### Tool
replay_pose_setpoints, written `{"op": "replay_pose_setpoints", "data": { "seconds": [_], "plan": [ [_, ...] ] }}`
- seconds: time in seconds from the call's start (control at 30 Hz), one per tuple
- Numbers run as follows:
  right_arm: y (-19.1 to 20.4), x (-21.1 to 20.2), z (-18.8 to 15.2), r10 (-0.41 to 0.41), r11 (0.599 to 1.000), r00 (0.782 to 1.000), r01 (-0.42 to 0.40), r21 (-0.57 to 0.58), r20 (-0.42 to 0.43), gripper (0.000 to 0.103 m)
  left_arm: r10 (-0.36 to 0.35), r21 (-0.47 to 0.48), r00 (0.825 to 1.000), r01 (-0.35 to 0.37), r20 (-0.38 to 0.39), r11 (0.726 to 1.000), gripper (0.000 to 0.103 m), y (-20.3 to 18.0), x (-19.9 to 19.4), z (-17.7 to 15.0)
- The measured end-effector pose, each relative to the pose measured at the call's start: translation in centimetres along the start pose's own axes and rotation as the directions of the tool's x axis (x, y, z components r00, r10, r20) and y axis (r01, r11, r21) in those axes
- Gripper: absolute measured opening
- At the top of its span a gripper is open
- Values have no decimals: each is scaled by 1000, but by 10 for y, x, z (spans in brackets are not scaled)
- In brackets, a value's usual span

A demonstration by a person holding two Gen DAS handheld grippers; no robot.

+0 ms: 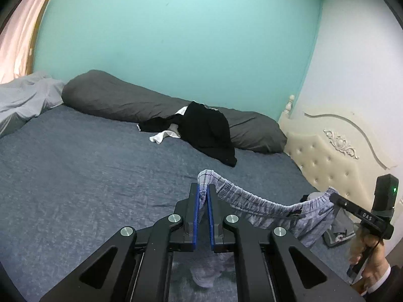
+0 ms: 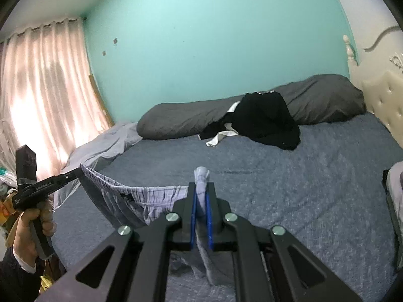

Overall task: Fold clothes
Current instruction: 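Lift the shorts by the waistband with both grippers, stretching it between them, then lower the plaid shorts onto the bed, holding the waistband with both grippers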

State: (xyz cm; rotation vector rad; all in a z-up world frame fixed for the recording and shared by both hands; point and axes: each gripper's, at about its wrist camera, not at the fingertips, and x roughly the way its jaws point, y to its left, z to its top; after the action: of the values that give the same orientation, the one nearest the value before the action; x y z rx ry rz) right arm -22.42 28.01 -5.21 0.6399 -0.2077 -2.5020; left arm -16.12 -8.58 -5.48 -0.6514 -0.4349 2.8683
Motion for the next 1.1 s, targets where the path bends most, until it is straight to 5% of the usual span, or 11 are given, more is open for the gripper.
{"op": "replay_pose_setpoints", "data": {
  "seconds": [0.53, 1.1],
  "plan": [
    [27, -35, -17, 19, 999, 999, -20, -38, -33, 6, 14, 13, 999, -13, -49, 1000, 6, -4, -29, -15],
    [-21, 35, -82, -39, 998, 982, 46, 33, -185, 6, 100, 31, 968, -95, -229, 995, 6, 21, 73, -82]
  ]
}}
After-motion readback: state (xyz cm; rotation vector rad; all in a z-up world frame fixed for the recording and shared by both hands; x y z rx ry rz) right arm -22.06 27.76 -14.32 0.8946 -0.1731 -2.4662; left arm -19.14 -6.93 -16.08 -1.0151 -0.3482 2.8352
